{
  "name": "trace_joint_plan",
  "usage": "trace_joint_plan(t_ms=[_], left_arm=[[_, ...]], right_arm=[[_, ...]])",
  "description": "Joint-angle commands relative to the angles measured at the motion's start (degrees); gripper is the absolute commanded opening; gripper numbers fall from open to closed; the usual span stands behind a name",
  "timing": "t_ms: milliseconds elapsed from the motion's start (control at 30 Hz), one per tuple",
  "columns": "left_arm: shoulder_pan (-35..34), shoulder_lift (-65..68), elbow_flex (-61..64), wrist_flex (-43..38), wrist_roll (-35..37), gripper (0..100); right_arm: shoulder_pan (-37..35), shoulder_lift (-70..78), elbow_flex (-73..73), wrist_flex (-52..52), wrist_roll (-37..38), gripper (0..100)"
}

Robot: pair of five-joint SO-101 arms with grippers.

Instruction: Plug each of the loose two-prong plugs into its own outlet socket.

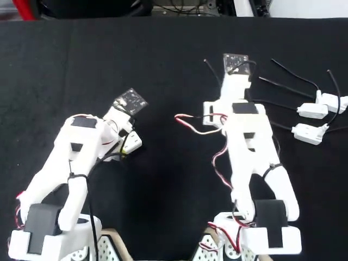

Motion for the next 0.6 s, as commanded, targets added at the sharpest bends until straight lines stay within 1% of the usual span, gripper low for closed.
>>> trace_joint_plan(t_ms=[0, 67, 200, 267, 367, 500, 567], left_arm=[[-4.97, -6.24, -0.84, -0.18, 5.19, 25], [-7.78, -11.25, 3.56, -0.26, 7.03, 25], [-13.85, -24.18, 15.43, -2.64, 7.3, 25], [-15.6, -31.38, 22.11, -5.1, 7.3, 25], [-17.8, -43.08, 30.46, -5.89, 7.3, 25], [-24.66, -58.46, 40.48, -5.89, 7.3, 25], [-27.03, -65.85, 44.88, -5.8, 7.56, 25]], right_arm=[[-4.48, -2.24, -0.31, -0.62, 2.11, 1.1], [-8.0, -4.26, 1.19, -0.35, 3.16, 1.1], [-16.18, -10.33, 4.97, -0.53, 3.69, 1.1], [-19.87, -13.93, 6.11, -0.26, 3.6, 1.1], [-23.74, -17.8, 7.69, -0.18, 3.08, 1.1], [-28.84, -18.33, 8.66, -0.18, -2.2, 1.1], [-30.68, -17.54, 8.4, -0.26, -4.57, 1.1]])
